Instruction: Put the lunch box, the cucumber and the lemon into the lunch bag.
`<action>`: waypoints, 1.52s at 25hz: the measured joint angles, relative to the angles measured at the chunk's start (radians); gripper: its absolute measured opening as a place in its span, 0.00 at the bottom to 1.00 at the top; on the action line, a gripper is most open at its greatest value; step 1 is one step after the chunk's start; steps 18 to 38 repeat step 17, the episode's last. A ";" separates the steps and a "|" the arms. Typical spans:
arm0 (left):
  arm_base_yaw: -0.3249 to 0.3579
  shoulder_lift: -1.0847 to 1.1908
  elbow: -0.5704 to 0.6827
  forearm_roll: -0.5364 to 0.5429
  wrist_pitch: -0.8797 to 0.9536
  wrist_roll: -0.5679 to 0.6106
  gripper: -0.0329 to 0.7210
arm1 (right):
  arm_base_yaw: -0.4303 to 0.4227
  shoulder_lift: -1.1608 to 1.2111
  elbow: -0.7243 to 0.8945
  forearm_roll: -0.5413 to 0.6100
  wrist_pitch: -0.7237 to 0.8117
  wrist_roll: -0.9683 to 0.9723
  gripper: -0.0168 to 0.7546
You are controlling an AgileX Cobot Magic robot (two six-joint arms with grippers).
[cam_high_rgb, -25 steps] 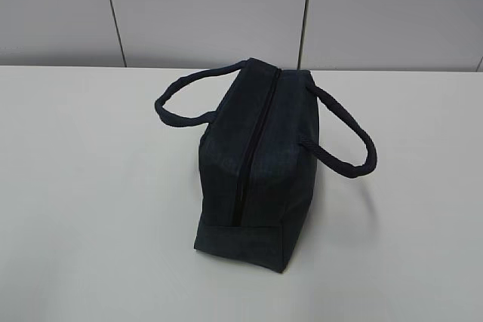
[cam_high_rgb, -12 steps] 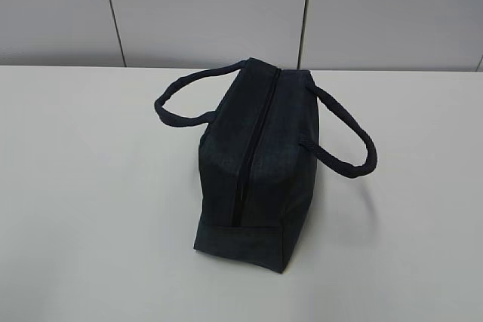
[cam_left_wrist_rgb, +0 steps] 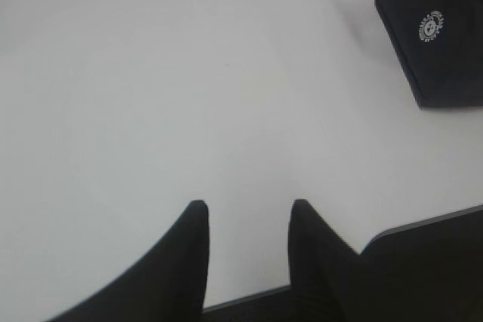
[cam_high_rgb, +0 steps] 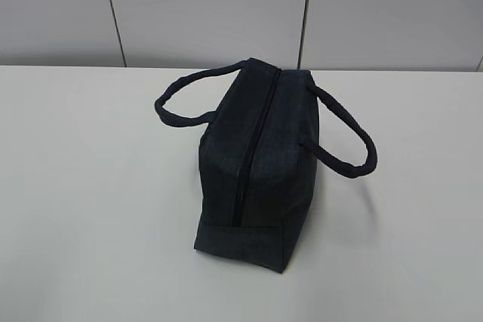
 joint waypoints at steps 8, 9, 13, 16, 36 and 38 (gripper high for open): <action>0.037 0.000 0.000 0.000 0.000 0.000 0.36 | 0.000 0.000 0.000 0.000 -0.002 0.000 0.52; 0.037 0.000 0.000 0.000 0.000 0.000 0.36 | 0.000 0.000 0.000 0.000 -0.002 0.000 0.52; 0.037 0.000 0.000 0.000 0.000 0.000 0.36 | 0.000 0.000 0.000 0.000 -0.002 0.000 0.52; 0.037 0.000 0.000 0.000 0.000 0.000 0.36 | 0.000 0.000 0.000 0.000 -0.002 0.000 0.52; 0.037 0.000 0.000 0.000 0.000 0.000 0.36 | 0.000 0.000 0.000 0.000 -0.002 0.000 0.52; 0.037 0.000 0.000 0.000 0.000 0.000 0.36 | 0.000 0.000 0.000 0.000 -0.002 0.000 0.52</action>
